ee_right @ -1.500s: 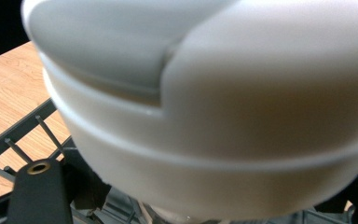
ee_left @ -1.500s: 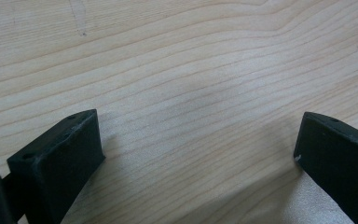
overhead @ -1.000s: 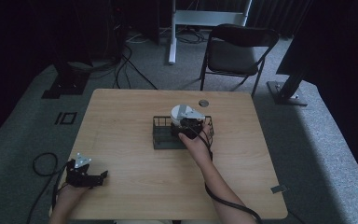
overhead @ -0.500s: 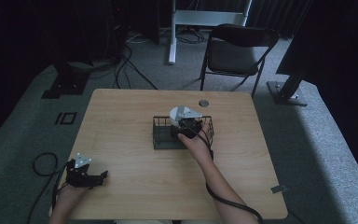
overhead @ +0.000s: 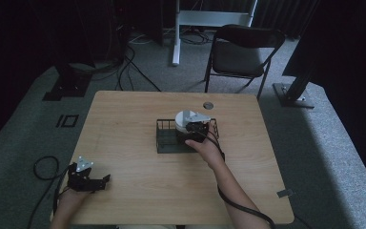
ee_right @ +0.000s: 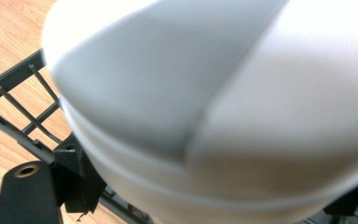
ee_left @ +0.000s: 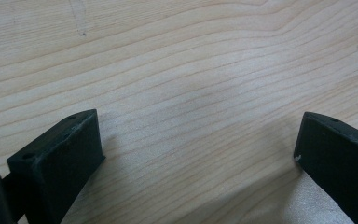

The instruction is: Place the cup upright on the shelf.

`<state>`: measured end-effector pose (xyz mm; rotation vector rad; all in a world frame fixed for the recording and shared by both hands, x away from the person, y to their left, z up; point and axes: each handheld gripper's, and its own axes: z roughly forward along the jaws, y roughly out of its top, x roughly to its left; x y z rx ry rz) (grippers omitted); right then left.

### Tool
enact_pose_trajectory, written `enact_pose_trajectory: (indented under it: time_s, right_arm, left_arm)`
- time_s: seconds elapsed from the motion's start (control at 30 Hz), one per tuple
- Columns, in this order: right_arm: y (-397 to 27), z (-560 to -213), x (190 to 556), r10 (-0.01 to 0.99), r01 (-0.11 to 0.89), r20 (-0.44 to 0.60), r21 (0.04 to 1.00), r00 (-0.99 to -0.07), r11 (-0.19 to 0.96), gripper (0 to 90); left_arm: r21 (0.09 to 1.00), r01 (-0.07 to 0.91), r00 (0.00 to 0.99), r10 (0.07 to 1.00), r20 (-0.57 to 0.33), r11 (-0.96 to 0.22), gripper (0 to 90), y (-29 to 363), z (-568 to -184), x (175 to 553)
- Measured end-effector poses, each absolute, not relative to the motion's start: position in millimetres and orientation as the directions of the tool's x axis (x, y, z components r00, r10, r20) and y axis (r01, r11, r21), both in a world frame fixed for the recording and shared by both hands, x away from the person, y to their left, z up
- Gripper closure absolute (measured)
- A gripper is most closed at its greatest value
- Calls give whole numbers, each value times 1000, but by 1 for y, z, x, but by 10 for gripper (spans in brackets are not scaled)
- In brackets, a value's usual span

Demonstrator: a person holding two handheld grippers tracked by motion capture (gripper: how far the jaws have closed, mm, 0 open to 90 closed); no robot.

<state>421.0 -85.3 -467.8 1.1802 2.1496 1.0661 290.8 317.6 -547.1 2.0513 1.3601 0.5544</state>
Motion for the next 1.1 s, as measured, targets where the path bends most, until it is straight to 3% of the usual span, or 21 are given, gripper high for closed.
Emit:
enact_pose_trajectory:
  time_s: [1.1]
  right_arm:
    - [-125,-468,384,810,406,33,877,-586,257,114]
  left_arm:
    - [686,668,385,923,11,-287,12,318,-547,291]
